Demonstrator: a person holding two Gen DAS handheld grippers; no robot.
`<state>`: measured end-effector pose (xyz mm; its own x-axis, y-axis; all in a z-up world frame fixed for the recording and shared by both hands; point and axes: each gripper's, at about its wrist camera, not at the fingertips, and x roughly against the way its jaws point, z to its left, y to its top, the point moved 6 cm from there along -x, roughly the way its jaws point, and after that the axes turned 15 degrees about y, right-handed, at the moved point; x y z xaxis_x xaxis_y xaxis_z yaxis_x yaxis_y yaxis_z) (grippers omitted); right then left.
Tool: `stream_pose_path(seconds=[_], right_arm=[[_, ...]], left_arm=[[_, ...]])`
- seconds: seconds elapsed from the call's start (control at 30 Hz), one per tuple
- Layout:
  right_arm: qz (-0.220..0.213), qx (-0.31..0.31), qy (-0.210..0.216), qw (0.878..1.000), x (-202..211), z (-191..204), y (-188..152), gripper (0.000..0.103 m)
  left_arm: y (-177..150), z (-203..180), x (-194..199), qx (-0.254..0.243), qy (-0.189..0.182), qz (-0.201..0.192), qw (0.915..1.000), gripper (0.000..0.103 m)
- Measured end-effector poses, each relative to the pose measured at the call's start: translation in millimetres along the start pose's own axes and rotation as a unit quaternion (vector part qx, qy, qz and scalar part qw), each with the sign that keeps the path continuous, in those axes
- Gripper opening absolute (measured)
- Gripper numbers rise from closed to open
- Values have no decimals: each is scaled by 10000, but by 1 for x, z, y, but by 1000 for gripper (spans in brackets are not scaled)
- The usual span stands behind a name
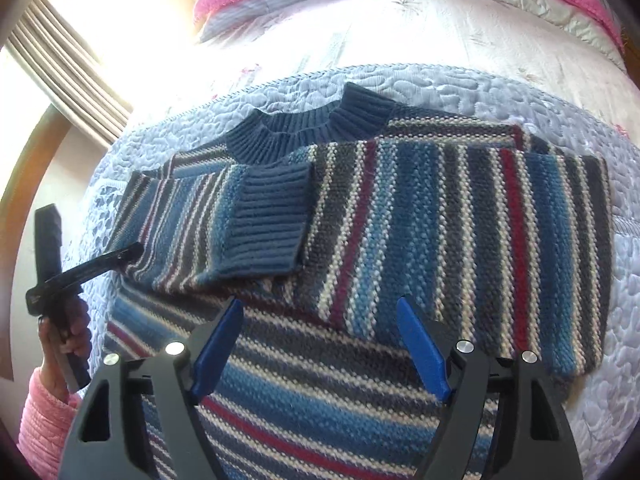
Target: Fold small clothes
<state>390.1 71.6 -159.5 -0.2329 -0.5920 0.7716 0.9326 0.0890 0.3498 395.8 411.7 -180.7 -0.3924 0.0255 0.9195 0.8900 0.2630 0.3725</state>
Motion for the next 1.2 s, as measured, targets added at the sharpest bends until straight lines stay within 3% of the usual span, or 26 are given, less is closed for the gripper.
stream_pose_path(seconds=[0.2,0.3,0.37,0.4,0.47,0.6,0.83,1.1,1.2], right_arm=[[250,-424,519,9974,-39,0,23,65],[316,-406,470,9976,-54,4,26,59],[287,-287,355,9985,-58,9,27,29],[250,-198,237,9992,-57,10,27,26],[189,13,145,9997,-51,14,28,9],[-189,34,572,9982,-18,20,35,6],[-743,64,96,9972,33,-8,44,6],[-401,-294,-403,9980,2,-60,24,6],[-394,-336,-428,9977,-9,-68,17,8]], left_arm=[[1,23,53,155,145,-640,9977,53],[-2,37,64,236,321,-803,9960,57],[-4,48,66,268,474,-833,9950,59],[-4,54,65,299,577,-845,9943,59],[-5,62,63,405,668,-805,9937,59],[-9,73,52,650,680,-650,9934,59],[-8,49,34,410,896,-594,9934,59],[-13,25,-8,-149,1566,-352,9869,59],[-17,28,-19,-197,1599,-258,9866,61]])
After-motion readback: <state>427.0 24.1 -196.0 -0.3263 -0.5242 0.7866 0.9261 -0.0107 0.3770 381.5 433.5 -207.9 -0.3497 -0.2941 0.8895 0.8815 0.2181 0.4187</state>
